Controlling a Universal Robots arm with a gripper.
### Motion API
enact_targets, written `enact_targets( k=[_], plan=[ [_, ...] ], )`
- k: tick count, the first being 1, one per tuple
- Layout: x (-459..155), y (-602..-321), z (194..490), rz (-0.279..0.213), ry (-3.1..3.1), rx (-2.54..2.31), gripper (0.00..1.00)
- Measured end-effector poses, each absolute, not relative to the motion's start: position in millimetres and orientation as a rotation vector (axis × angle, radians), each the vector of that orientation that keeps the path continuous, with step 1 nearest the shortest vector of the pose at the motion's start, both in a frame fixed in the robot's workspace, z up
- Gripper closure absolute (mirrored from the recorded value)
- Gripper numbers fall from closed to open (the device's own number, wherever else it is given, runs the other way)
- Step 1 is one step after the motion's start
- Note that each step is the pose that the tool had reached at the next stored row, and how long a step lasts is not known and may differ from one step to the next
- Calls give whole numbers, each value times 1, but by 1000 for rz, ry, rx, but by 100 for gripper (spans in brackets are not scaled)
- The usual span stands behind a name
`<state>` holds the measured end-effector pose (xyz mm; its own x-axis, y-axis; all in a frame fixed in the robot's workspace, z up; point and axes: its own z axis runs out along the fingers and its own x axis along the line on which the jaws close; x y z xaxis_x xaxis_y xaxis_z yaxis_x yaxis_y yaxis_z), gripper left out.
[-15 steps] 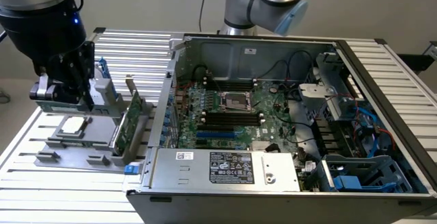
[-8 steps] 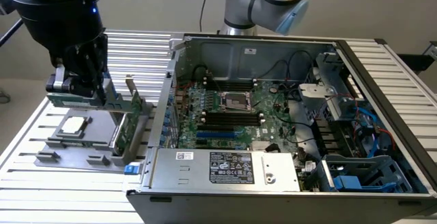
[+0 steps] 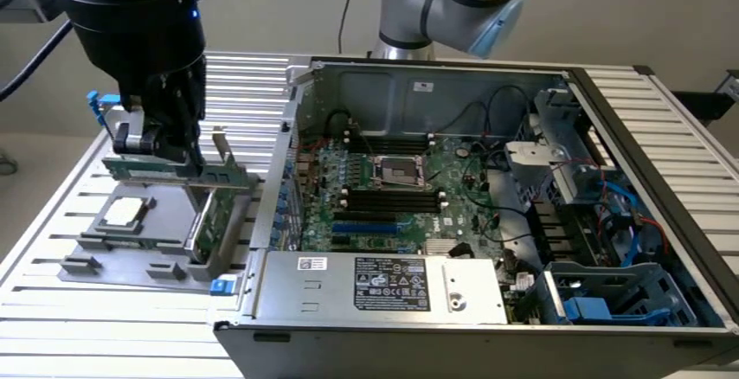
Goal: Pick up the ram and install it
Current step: 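Pick up the ram and move it above insertion slot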
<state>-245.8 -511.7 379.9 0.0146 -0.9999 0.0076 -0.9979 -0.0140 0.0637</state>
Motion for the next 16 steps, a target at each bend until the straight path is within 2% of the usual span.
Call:
enact_targets(
  k=[16],
  plan=[
    [-202, -512, 382, -70, -2113, 2253, 87]
  ],
)
